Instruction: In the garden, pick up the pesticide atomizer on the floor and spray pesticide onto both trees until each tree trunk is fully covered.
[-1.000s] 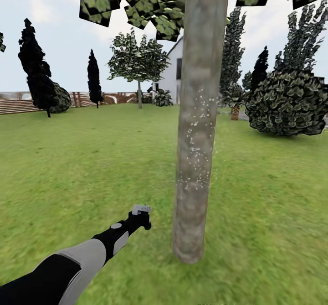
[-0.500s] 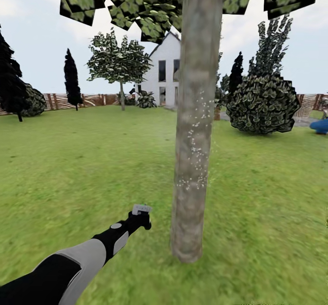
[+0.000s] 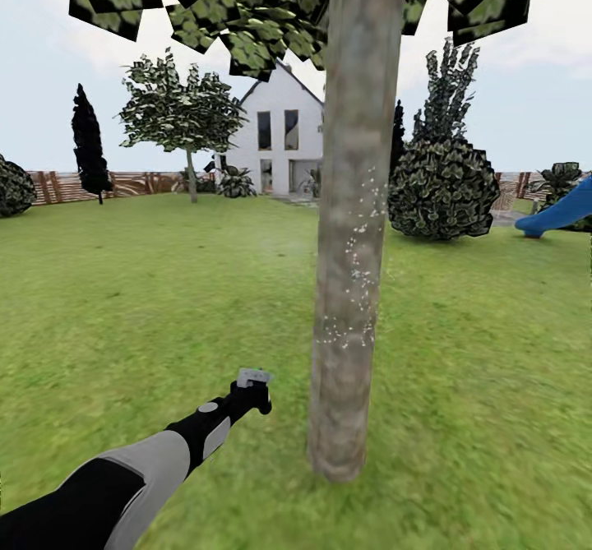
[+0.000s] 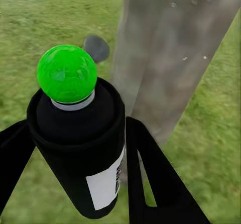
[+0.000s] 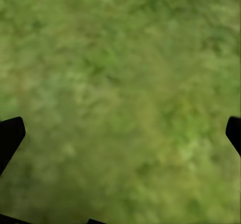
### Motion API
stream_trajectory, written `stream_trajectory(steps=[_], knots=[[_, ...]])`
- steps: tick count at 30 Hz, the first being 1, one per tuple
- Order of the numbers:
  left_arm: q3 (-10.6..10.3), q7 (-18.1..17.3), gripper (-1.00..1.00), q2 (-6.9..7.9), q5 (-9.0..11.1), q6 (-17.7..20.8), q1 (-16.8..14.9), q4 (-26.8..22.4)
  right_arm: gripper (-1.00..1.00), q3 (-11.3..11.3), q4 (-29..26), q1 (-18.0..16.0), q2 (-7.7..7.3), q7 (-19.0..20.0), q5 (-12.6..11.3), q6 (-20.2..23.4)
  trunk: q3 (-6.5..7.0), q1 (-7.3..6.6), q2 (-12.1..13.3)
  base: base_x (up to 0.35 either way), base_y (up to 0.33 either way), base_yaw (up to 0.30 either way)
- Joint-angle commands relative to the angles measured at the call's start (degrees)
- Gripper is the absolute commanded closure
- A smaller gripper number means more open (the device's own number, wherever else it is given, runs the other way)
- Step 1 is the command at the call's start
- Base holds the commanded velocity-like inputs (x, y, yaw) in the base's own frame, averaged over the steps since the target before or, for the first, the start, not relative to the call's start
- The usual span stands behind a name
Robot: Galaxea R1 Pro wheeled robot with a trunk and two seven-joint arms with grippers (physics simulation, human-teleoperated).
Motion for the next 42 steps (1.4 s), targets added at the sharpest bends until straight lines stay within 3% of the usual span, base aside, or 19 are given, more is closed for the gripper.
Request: stream_trajectory(steps=[1, 10, 23, 42], knots=[[0.03, 0.05, 1.00, 0.03, -0.01, -0.01, 0.00, -0.01, -1.00, 0.00, 0.01, 0.02, 0.00, 0.00, 0.00, -0.01, 0.01, 0.00, 0.00, 0.027, 0.324, -0.032], [0.04, 0.05, 1.00, 0.21, -0.01, -0.01, 0.00, -0.01, -1.00, 0.00, 0.01, 0.01, 0.00, 0.00, 0.00, 0.00, 0.08, 0.00, 0.00, 0.009, 0.330, -0.050], [-0.05, 0.05, 1.00, 0.27, -0.01, -0.01, 0.00, -0.01, -1.00, 0.01, 0.06, 0.03, 0.17, 0.09, 0.21, -0.02, 0.58, 0.00, 0.00, 0.118, 0.332, -0.246], [-0.04, 0.05, 1.00, 0.27, -0.01, -0.09, 0.00, -0.01, -1.00, 0.01, 0.06, 0.01, 0.18, 0.09, 0.35, -0.06, 1.40, 0.00, 0.00, 0.005, 0.332, -0.252]])
